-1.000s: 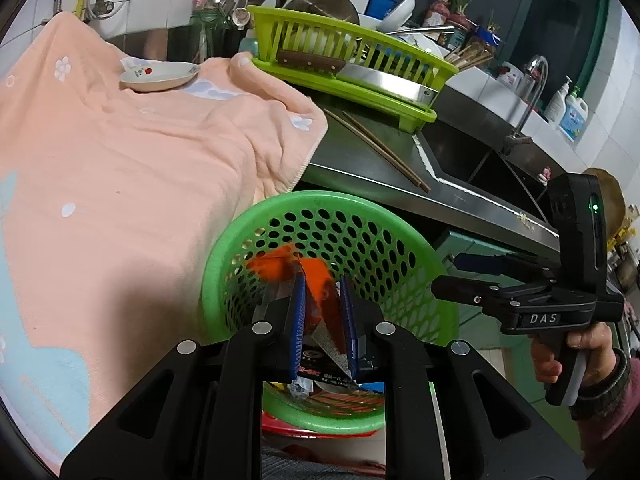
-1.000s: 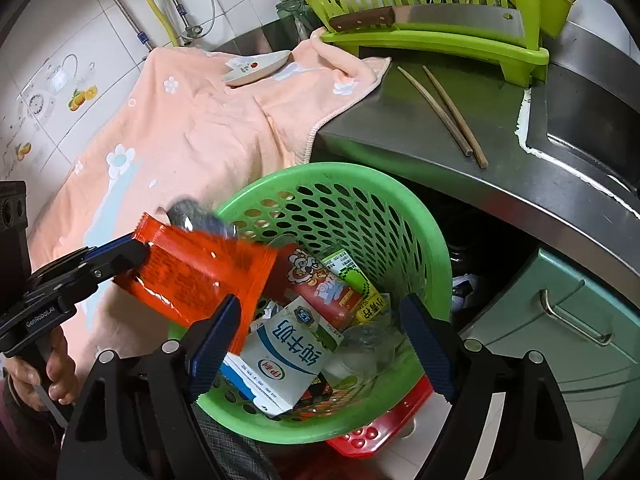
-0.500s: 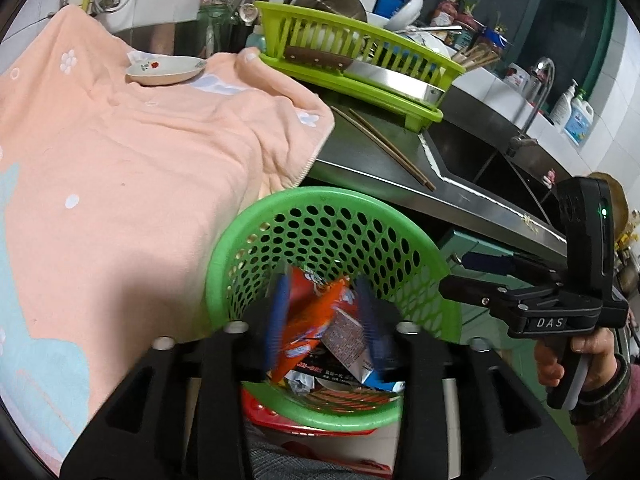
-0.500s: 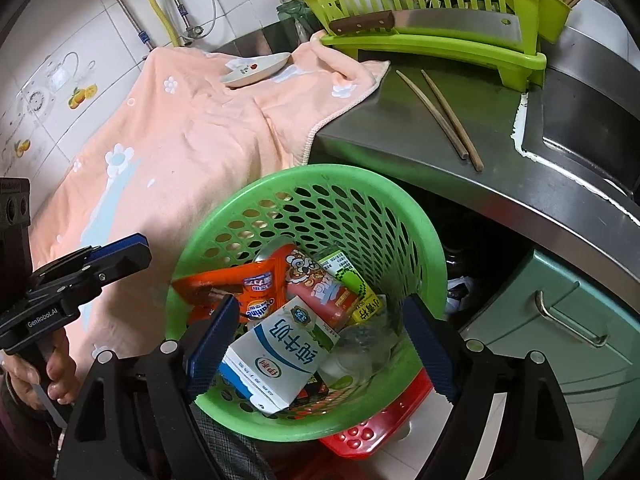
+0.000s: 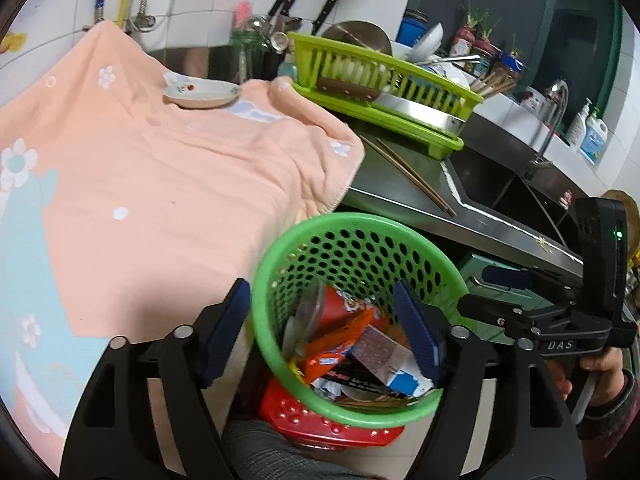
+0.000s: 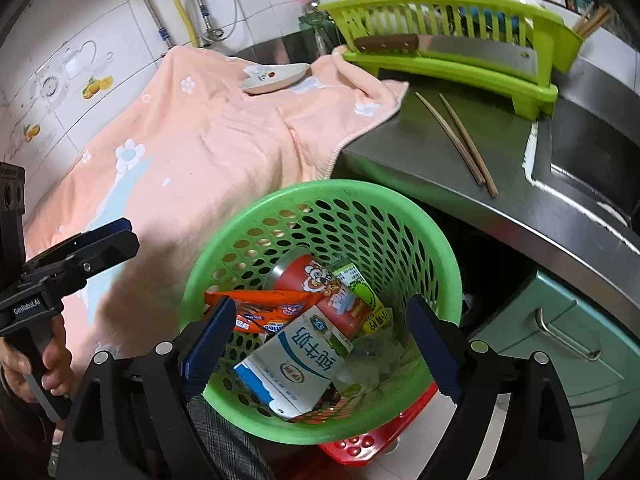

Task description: Collect trash

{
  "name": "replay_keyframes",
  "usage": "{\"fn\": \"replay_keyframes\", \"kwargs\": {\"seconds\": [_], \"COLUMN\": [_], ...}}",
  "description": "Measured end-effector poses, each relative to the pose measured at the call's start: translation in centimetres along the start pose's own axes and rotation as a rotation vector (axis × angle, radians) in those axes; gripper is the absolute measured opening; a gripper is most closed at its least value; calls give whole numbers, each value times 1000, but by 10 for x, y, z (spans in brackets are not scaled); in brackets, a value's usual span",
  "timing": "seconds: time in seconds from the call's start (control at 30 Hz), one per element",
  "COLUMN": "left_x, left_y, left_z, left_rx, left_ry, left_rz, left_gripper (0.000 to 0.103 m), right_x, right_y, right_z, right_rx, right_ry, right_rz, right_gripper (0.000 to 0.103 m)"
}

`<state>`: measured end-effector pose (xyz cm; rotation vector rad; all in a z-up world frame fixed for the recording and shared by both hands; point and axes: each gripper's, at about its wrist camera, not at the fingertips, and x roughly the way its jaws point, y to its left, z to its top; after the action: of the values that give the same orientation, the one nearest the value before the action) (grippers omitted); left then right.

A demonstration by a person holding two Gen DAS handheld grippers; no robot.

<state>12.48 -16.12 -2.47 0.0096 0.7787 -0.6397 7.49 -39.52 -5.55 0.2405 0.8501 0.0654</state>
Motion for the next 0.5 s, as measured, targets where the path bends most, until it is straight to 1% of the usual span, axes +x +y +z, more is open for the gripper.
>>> {"fn": "replay_keyframes", "kwargs": {"seconds": [0.07,0.13,0.2,0.4,0.5], "left_x": [-6,-12,-18,-29,-35], "left_y": [4,8,12,23,27], "left_z": [1,2,2,5,5], "left_rx": [-7,-14,-23,-38,-46], "left_ry": [-17,-35,-49,-82,-101], "left_rz": [18,35,51,103,119], "left_gripper": [83,85,90,97,98], "right_x": [0,-1,-1,-3,-4], "right_y": [5,11,17,34,42], "right_z": [1,1,2,5,8], "right_rx": [-9,-17,-28,-53,-67], "right_ry": [-5,-10,-17,-35,-46], "right_rz": [0,5,6,15,21], "right_gripper": [85,85,85,85,85]}}
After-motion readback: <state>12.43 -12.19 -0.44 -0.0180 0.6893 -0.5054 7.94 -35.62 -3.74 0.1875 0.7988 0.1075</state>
